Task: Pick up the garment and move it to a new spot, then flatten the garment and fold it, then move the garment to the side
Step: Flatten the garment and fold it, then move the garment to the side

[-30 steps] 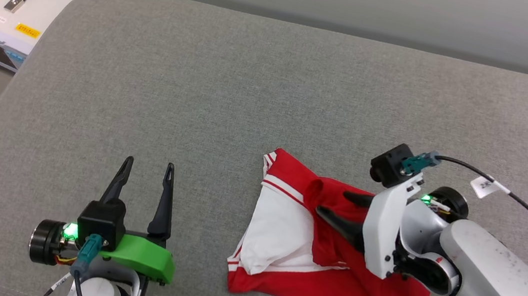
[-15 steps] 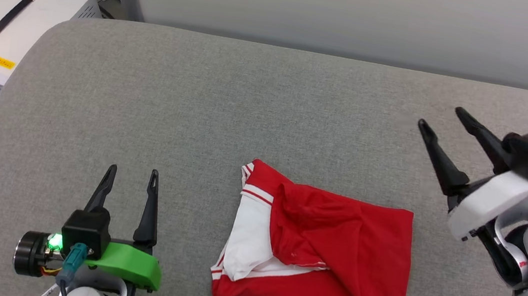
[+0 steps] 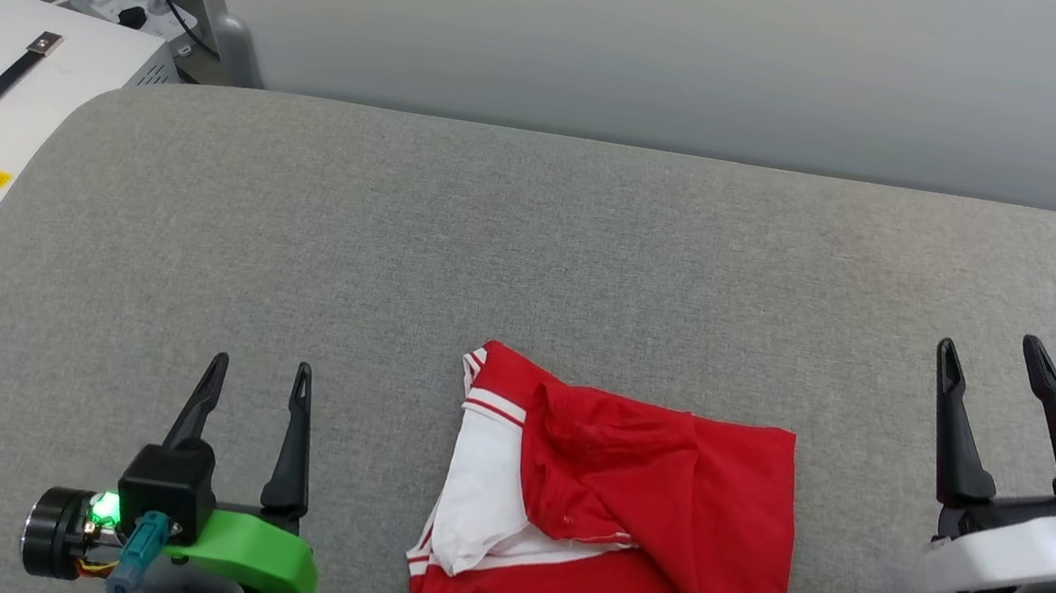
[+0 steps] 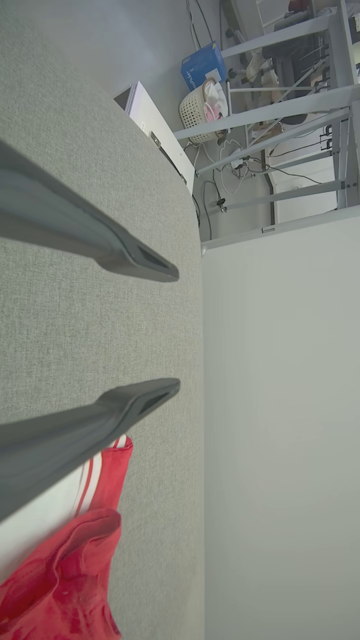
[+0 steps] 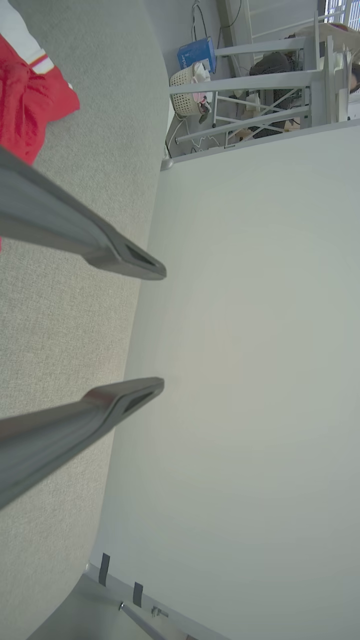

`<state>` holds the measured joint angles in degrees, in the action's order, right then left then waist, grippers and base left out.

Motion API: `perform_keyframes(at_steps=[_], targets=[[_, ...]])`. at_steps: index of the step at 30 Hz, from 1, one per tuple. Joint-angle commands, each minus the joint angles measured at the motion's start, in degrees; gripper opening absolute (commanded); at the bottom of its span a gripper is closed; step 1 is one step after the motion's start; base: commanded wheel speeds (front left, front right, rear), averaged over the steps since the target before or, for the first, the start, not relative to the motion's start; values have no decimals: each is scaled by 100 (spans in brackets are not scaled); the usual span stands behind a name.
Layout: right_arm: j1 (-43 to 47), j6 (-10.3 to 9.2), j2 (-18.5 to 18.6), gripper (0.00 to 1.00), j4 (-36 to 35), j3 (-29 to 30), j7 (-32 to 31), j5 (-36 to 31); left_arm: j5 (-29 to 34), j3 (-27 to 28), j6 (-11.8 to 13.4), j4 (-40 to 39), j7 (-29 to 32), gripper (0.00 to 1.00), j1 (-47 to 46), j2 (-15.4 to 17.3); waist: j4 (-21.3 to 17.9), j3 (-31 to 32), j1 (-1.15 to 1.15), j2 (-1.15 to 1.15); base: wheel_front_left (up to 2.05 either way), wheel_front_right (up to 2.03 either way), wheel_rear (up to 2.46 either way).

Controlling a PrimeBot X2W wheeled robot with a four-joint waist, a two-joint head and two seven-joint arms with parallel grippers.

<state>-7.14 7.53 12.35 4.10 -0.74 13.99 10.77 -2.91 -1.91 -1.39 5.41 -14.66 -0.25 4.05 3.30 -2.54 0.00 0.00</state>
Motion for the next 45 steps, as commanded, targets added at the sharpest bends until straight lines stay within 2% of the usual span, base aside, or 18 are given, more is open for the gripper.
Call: perform_keyframes(at_steps=[1, 6, 14, 27, 34, 38, 42, 45], targets=[[154, -4, -98, 100, -88, 97, 62, -101, 48, -7, -55, -18, -34, 100, 115, 6, -13, 38, 0, 0, 0, 0, 0], [689, -4, -460, 100, -274, 266, 93, -262, 45, -60, -99, -18, -34, 100, 198, 1, 10, 107, 0, 0, 0, 0, 0], [1339, -4, -729, 100, -628, 401, 99, -364, -35, -101, -174, -48, -34, 100, 275, -14, 65, 200, 0, 0, 0, 0, 0], [1533, -4, -830, 100, -702, 445, 100, -436, -52, -53, -229, -35, -34, 100, 337, -1, 26, 220, 0, 0, 0, 0, 0], [989, -4, -489, 100, -892, 457, 100, -470, -39, -36, -226, -22, -34, 100, 273, -4, 38, 168, 0, 0, 0, 0, 0], [364, -4, -47, 100, -847, 412, -41, -218, -26, -49, -225, -28, -34, 100, 218, -10, 60, 78, 0, 0, 0, 0, 0], [-318, -4, 599, 100, -798, 96, -856, 141, -15, -57, -230, -28, -34, 100, 140, -13, 103, -28, 0, 0, 0, 0, 0], [-732, -4, 1029, 100, -678, -228, -1767, 731, -12, -51, -236, -26, -34, 100, 84, -14, 135, -105, 0, 0, 0, 0, 0]])
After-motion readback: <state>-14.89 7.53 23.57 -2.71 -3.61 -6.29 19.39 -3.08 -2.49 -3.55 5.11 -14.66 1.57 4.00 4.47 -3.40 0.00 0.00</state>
